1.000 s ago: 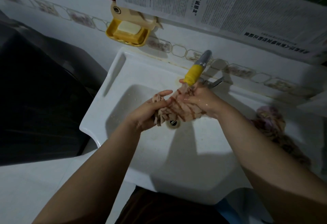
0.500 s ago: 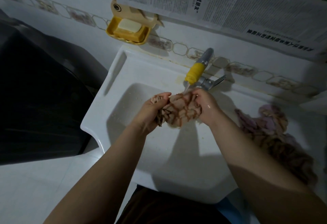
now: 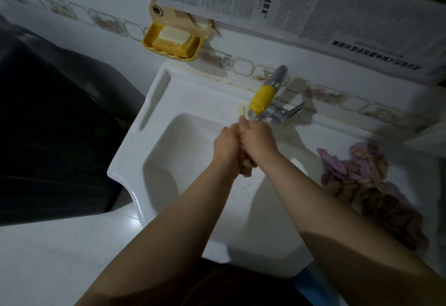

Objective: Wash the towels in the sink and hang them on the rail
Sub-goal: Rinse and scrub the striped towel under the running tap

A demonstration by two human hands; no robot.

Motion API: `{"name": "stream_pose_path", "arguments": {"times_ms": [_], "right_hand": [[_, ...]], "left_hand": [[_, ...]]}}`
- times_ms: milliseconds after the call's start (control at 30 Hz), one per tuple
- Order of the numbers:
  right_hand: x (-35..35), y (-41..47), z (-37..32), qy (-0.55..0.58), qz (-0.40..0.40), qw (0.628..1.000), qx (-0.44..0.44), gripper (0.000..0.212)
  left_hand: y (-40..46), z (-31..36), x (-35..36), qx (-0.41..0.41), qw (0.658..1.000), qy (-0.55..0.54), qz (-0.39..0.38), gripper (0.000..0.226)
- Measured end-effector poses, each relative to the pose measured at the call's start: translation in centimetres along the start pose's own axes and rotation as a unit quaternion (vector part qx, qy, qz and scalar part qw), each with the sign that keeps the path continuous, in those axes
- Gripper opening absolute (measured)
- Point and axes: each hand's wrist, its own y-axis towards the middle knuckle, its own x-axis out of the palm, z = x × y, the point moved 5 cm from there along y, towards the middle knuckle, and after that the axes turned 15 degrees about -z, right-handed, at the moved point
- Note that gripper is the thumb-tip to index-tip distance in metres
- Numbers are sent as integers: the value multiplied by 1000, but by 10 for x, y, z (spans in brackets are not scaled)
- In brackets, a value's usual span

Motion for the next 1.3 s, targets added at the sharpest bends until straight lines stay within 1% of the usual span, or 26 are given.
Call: {"name": "stream_pose_path", "arguments": {"times_ms": [33,67,100,133,200,233,333,367,400,467,533,600,633,700,767,800,833,867,900,1000,1033,1100,1167,1200,1233,1300], "right_hand": [[6,-3,-4,-34,-5,999,-16,50],[12,-6,-8,-62,-12,998,-28,51],[14,-7,-7,-77,-12,997,-29,51],[10,-4,-4,-70,-14,997,-16,49],[-3,7,4,-28,-12,999,17,44],[-6,10,5,-20,-5,1000,19,41],[3,1,-5,-49,-6,999,-21,48],[7,-2,-8,-54,-12,998,-31,51],[7,-3,-9,-43,-20,998,-33,53],[-3,6,-2,3,-40,999,-8,48],[-15,18,10,64,-73,994,44,41],[-20,22,20,104,-113,986,72,40],[-20,22,22,104,-143,982,64,48],[-18,21,23,95,-234,968,15,63],[-13,13,23,57,-353,933,-25,45],[-11,8,24,18,-388,921,-26,32],[-12,7,26,-24,-392,919,-22,20],[-13,9,27,-58,-381,923,-22,15],[-15,12,28,-82,-358,930,-25,20],[-28,22,27,-69,-292,953,-49,41],[-33,21,24,-37,-274,959,-57,37],[-37,19,18,83,-262,959,-76,17],[-33,16,15,201,-258,942,-75,16],[-29,18,17,233,-237,941,-62,16],[-26,21,20,265,-212,939,-54,14],[-21,29,26,324,-157,932,-34,8]], "left_hand": [[6,10,-6,17,998,66,14,30],[7,12,-7,-10,983,181,11,35],[8,9,-5,-24,980,199,6,32],[2,5,-2,-32,994,102,-3,25],[-7,-4,10,-32,999,-29,-28,47],[-6,-6,12,-39,996,-71,-29,46],[0,15,-6,-4,995,90,39,24],[-1,22,-11,7,996,81,44,26],[-3,24,-14,-5,999,32,29,31],[-3,28,-18,-25,996,78,-45,51],[-6,37,-19,-31,977,165,-128,65],[-8,46,-29,-12,959,251,-129,61],[-10,51,-34,-17,958,254,-131,61],[-10,58,-38,-23,961,213,-176,65],[-10,69,-39,-7,958,208,-197,62],[-7,75,-42,11,959,212,-188,60],[-4,81,-45,28,961,218,-170,57],[-2,86,-48,45,961,226,-155,56],[-1,90,-49,54,958,241,-149,55],[2,91,-51,33,920,334,-203,60],[1,90,-50,12,900,369,-230,60],[2,85,-48,-15,863,432,-262,49],[2,84,-48,-15,833,492,-252,29],[3,83,-49,-15,836,493,-241,20],[3,80,-52,-11,851,471,-232,11],[5,72,-56,14,902,364,-232,6]]}}
